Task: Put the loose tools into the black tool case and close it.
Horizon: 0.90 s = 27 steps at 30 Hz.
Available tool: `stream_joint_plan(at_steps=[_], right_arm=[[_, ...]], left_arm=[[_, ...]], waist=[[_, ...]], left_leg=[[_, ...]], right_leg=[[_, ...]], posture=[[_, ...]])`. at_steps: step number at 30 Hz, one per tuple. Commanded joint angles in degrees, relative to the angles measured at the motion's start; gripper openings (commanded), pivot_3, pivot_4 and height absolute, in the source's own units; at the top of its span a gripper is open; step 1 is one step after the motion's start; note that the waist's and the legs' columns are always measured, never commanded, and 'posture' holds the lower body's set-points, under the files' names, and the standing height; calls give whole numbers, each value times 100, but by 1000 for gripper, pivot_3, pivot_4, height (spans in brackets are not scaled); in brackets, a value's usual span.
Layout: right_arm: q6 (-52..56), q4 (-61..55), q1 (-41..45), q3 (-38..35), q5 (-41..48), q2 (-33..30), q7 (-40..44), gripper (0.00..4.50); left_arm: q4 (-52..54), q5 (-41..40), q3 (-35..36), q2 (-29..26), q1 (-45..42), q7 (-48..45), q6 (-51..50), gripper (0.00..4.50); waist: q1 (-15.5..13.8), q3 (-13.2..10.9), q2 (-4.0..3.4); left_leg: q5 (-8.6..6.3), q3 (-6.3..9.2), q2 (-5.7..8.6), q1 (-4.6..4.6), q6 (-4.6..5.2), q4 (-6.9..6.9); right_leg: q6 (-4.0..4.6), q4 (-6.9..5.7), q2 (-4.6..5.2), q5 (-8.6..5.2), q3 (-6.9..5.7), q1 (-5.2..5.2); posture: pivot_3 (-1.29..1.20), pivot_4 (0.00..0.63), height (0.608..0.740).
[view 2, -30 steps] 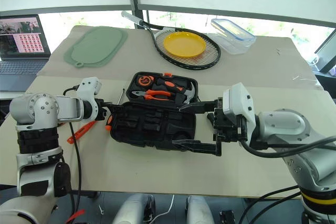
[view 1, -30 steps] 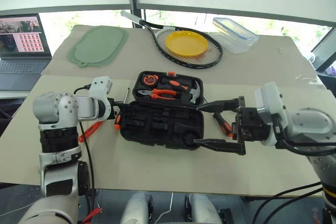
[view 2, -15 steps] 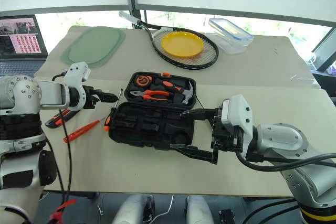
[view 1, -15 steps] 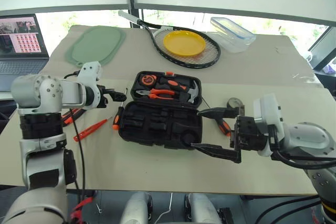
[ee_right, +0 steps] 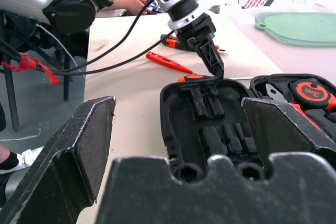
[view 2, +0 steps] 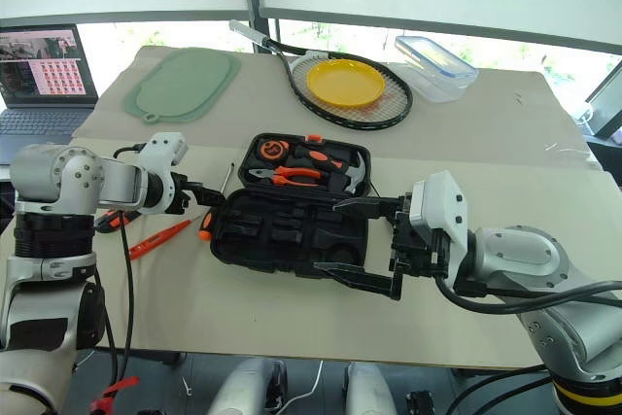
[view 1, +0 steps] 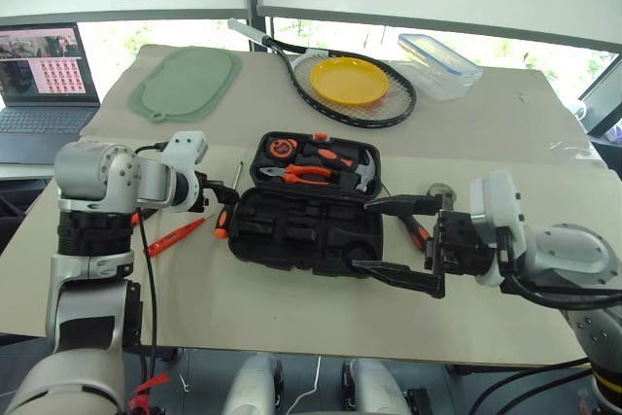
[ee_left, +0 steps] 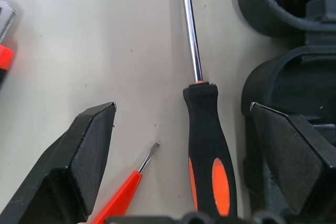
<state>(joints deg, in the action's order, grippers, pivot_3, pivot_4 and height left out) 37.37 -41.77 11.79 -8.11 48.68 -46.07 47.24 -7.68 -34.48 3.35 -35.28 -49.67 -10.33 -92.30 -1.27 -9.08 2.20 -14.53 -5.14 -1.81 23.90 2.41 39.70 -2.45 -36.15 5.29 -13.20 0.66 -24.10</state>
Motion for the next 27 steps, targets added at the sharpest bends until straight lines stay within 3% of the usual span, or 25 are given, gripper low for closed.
stream_joint_plan(at_steps=[1,8,11,19,27], right_arm=[[-98,-76,43,-205,144,52,-125,4500],[-136,-88,8,-176,75,123,-238,4500],[-122,-102,48,-173,101,150,-284,4500],[-98,-89,117,-212,135,128,-306,4500],[-68,-55,157,-275,134,50,-258,4500]], left_arm=[[189,-206,-103,170,-106,-136,-20,4421],[352,-451,-362,91,-67,-152,-20,4421],[452,-585,-497,1,122,-126,-20,3785],[478,-700,-442,-60,372,34,-20,837],[296,-481,-226,-394,230,-11,-20,774]], waist=[[-17,0,0],[-26,0,0],[-18,0,0],[27,0,-1],[54,0,-1]], left_leg=[[0,0,0,0,0,1],[0,6,1,11,2,6],[0,7,0,14,2,8],[0,10,-2,13,1,7],[1,9,-1,12,1,7]], right_leg=[[0,0,0,0,0,0],[-3,0,0,1,-3,-4],[-3,1,0,1,-3,-5],[-2,-2,-2,1,-4,-5],[-2,-3,-5,1,-3,-6]], posture=[[0,150,738],[0,150,738],[0,150,738],[0,150,738],[0,150,738]])
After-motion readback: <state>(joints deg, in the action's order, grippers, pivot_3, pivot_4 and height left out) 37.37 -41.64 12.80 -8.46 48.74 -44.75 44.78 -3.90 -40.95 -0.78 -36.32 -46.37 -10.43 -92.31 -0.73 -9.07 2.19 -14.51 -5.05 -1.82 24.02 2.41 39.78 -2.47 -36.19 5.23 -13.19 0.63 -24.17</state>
